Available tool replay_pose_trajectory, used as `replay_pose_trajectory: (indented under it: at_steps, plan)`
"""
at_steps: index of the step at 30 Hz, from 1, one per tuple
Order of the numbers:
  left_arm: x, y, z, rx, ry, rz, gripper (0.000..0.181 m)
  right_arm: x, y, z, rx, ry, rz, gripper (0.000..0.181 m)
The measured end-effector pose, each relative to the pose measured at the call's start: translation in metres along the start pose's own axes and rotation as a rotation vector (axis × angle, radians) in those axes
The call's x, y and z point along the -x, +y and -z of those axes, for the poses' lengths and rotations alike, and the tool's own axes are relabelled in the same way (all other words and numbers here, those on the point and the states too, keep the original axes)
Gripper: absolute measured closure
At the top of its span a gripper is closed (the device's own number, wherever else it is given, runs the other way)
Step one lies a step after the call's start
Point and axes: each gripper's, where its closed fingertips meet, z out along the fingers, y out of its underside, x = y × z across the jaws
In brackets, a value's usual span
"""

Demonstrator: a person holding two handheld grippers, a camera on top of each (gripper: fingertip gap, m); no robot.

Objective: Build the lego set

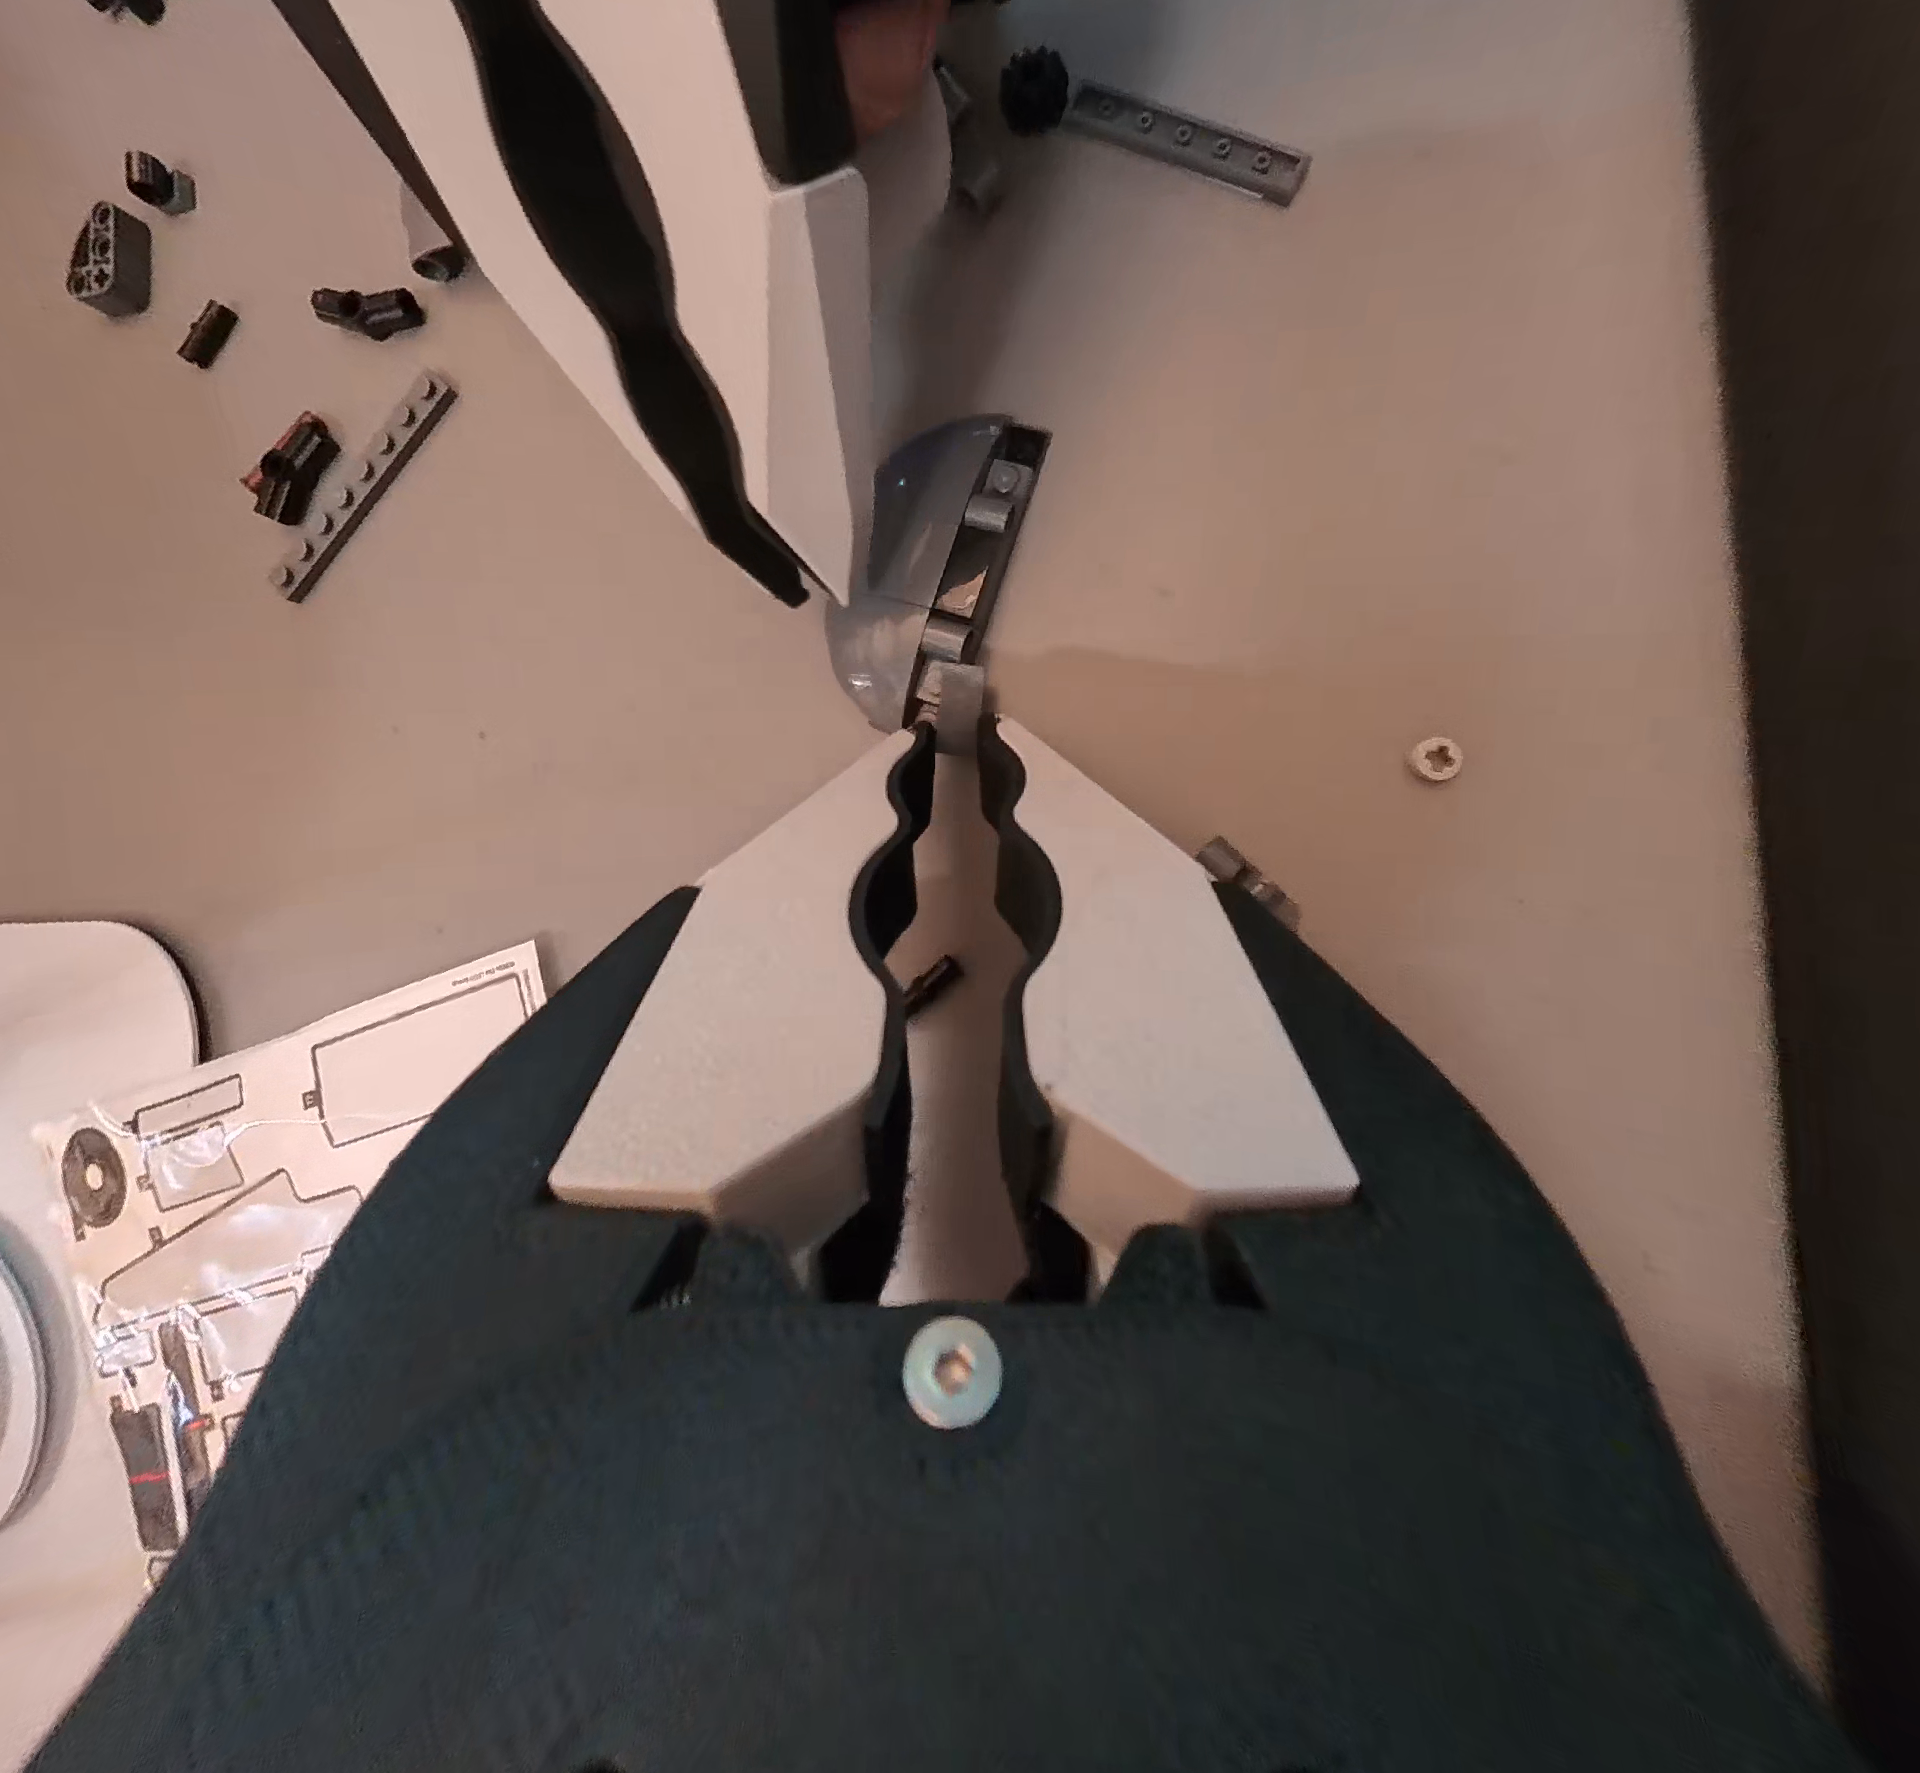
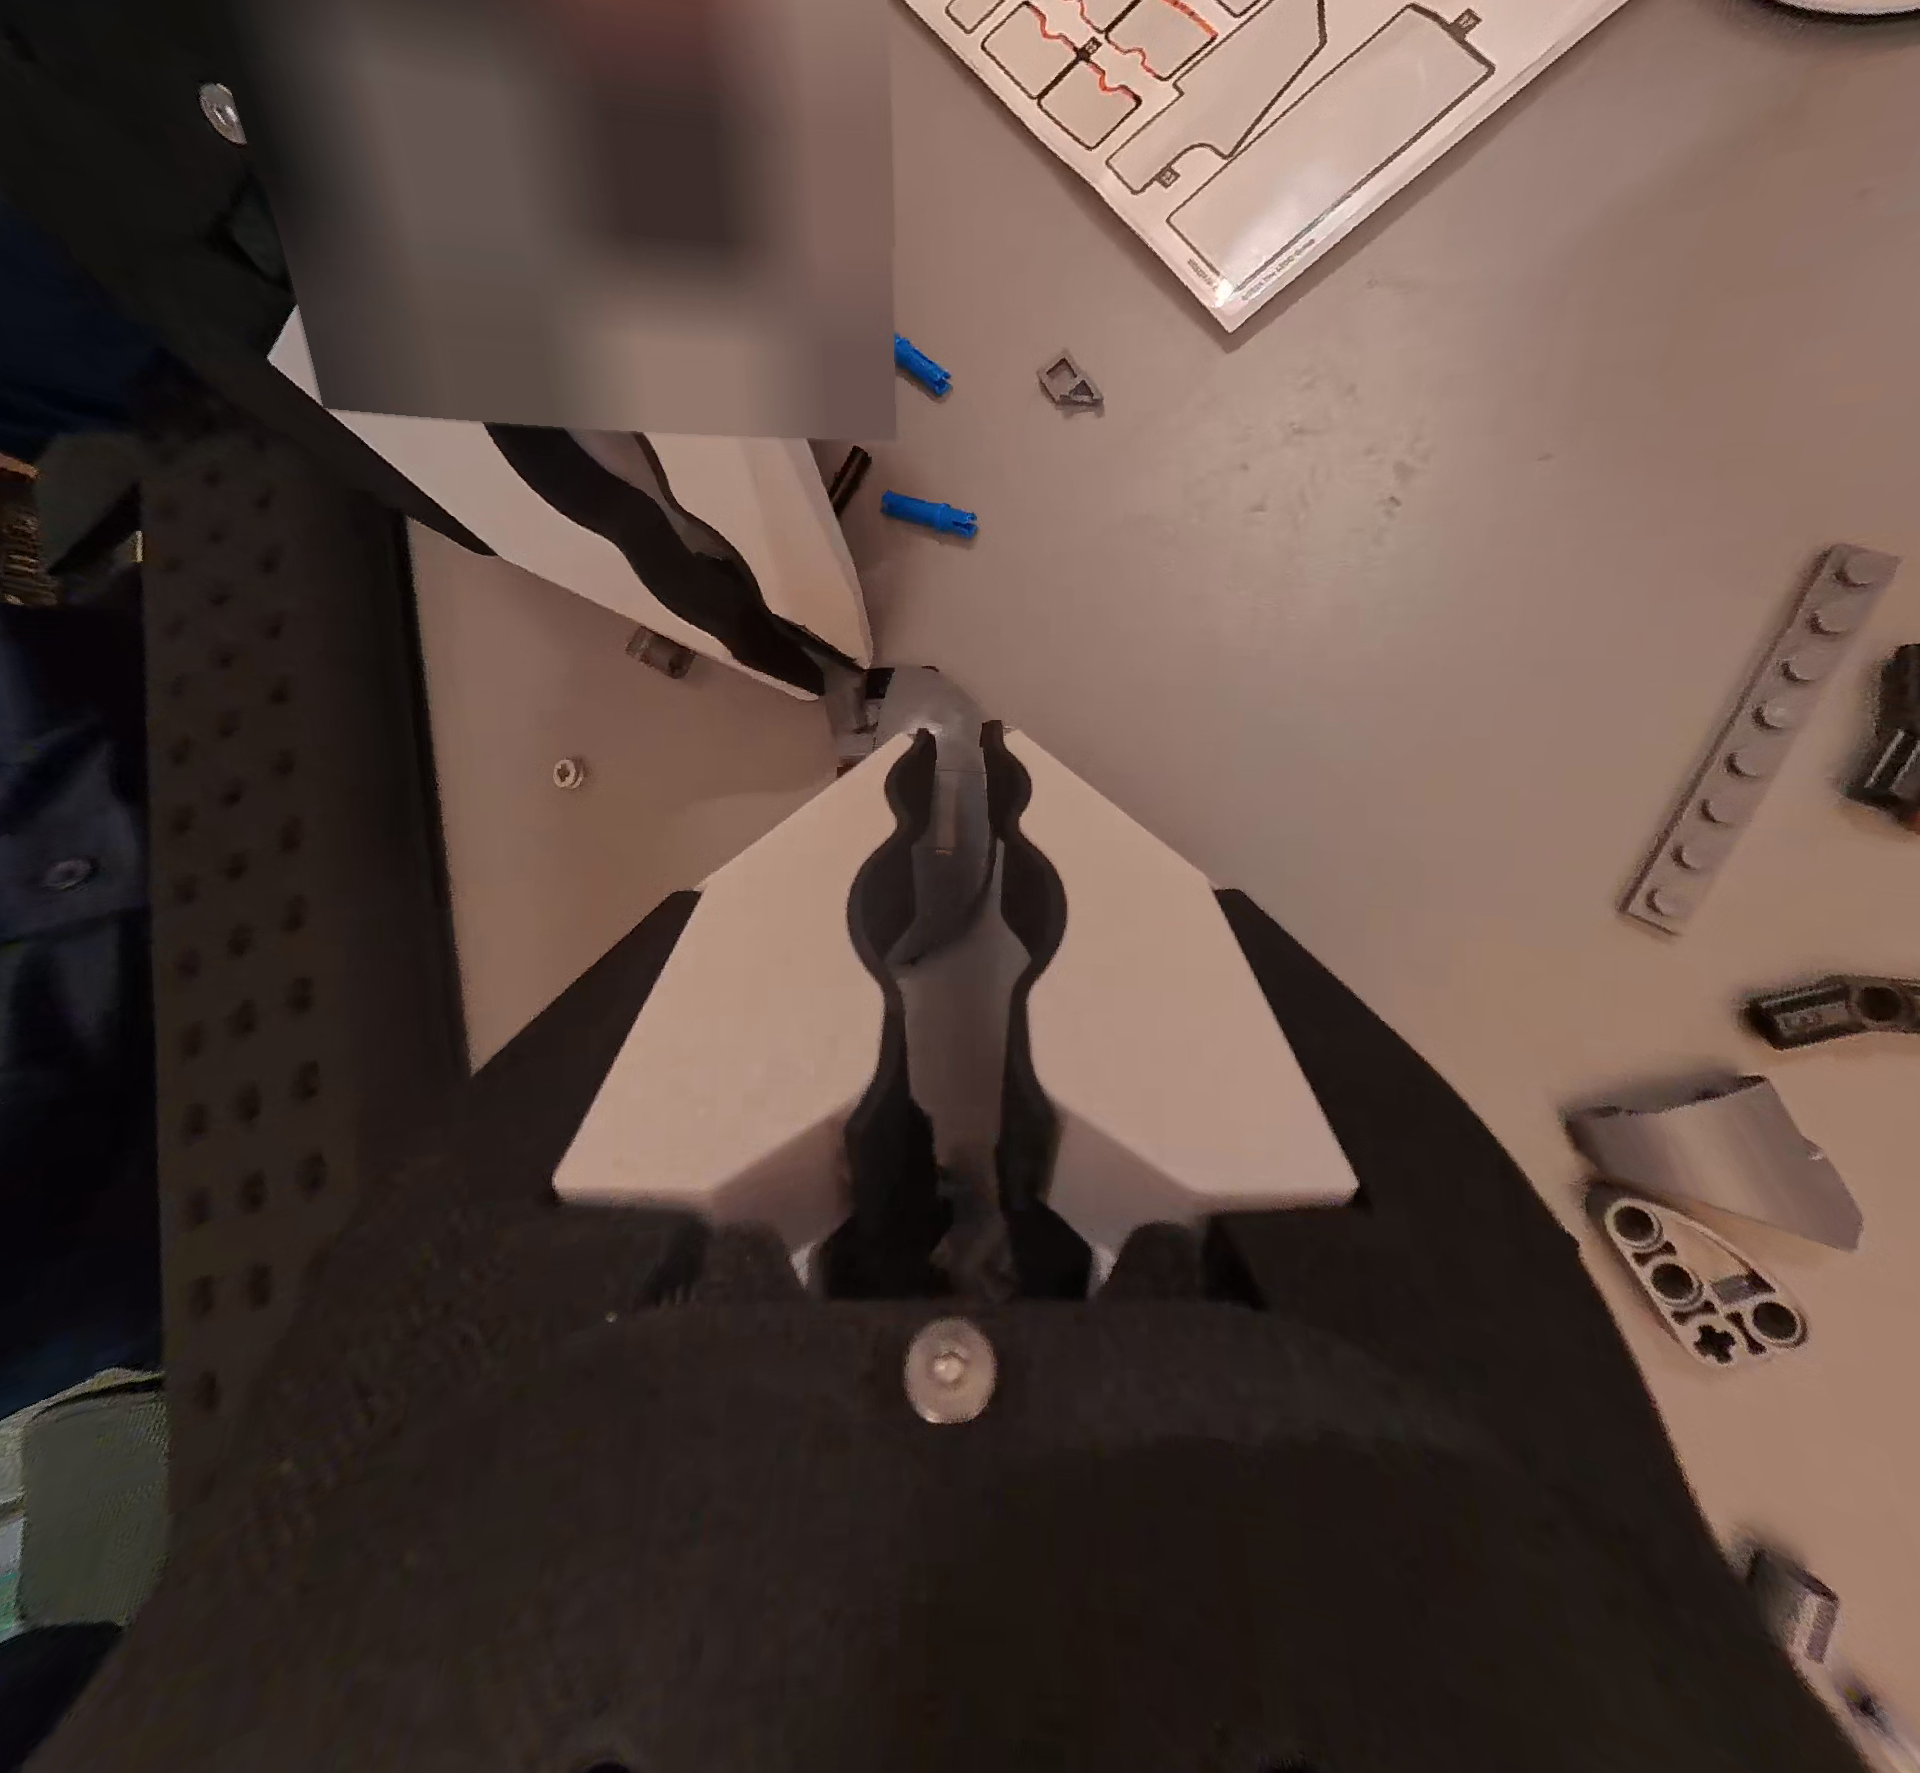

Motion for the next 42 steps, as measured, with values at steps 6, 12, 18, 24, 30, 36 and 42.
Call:
replay_pose_trajectory:
  at_steps: [6,12,18,24,30,36,42]
  plan:
    - [0.001,0.001,0.0,0.001,-0.001,-0.001,0.175,0.001,0.004,-0.005,0.034,0.012,0.028,0.173]
    - [0.002,0.002,0.0,0.003,0.0,0.003,0.175,0.004,0.004,-0.006,0.037,0.007,0.05,0.174]
    - [0.002,0.002,0.001,0.013,-0.003,-0.001,0.175,0.008,0.004,-0.008,0.042,-0.006,0.077,0.174]
    - [0.0,0.004,-0.001,0.023,0.009,-0.006,0.175,0.012,0.004,-0.01,0.048,-0.015,0.108,0.175]
    - [0.0,0.004,-0.001,0.025,0.01,-0.012,0.175,0.014,0.004,-0.011,0.051,-0.015,0.126,0.175]
    - [0.0,0.004,-0.002,0.027,0.005,-0.025,0.175,0.017,0.003,-0.012,0.056,-0.021,0.134,0.169]
    - [0.001,0.003,-0.002,0.034,0.002,-0.038,0.175,0.019,0.002,-0.014,0.055,-0.033,0.112,0.165]
